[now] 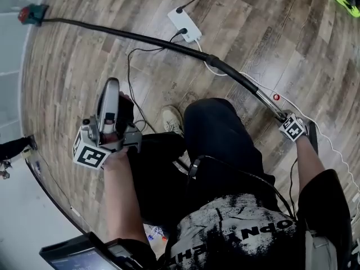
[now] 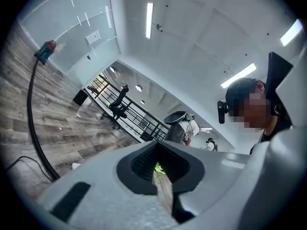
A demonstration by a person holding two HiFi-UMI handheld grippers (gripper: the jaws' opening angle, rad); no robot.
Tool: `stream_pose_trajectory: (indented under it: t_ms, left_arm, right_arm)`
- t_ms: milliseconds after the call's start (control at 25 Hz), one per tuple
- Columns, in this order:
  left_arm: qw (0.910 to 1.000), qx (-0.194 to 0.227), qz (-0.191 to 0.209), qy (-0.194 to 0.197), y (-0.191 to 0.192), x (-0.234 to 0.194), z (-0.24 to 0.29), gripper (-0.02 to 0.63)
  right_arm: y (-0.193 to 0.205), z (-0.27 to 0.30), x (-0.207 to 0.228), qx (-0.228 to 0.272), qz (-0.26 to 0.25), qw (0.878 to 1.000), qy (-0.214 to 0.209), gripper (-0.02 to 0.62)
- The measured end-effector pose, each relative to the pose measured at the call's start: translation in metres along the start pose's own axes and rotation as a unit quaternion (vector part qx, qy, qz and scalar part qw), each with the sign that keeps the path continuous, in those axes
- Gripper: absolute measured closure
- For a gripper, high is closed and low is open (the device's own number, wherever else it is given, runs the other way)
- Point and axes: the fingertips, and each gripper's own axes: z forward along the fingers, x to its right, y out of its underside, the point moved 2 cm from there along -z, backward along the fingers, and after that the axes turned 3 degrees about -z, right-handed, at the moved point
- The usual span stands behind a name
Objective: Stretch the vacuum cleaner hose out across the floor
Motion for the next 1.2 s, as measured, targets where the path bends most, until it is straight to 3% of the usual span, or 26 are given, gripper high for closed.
stream_pose_trajectory:
  t_ms: [280,640,840,1200]
  left_arm:
    - [0.9999,-0.01,0.0,-0.007,0.019,0.0,-0.001,0.606]
    - [0.9996,-0.027,0.012,0.001,0.026,0.01,0.005,0.606]
    - [0.9993,-0.035,0.002,0.011,0.03,0.009,0.008,0.606]
    - [0.9988,-0.042,-0.014,0.019,0.034,-0.007,0.017,0.606]
  right_arm:
    - [0.001,0.017,0.016,-0.01,0.018,0.999,0.05,0.54]
    - [0.001,0.019,0.018,-0.02,0.024,0.998,0.046,0.538]
    - [0.003,0.011,0.018,-0.029,0.018,0.998,0.05,0.426]
    - [-0.018,-0.012,0.016,-0.017,-0.014,0.998,0.062,0.376]
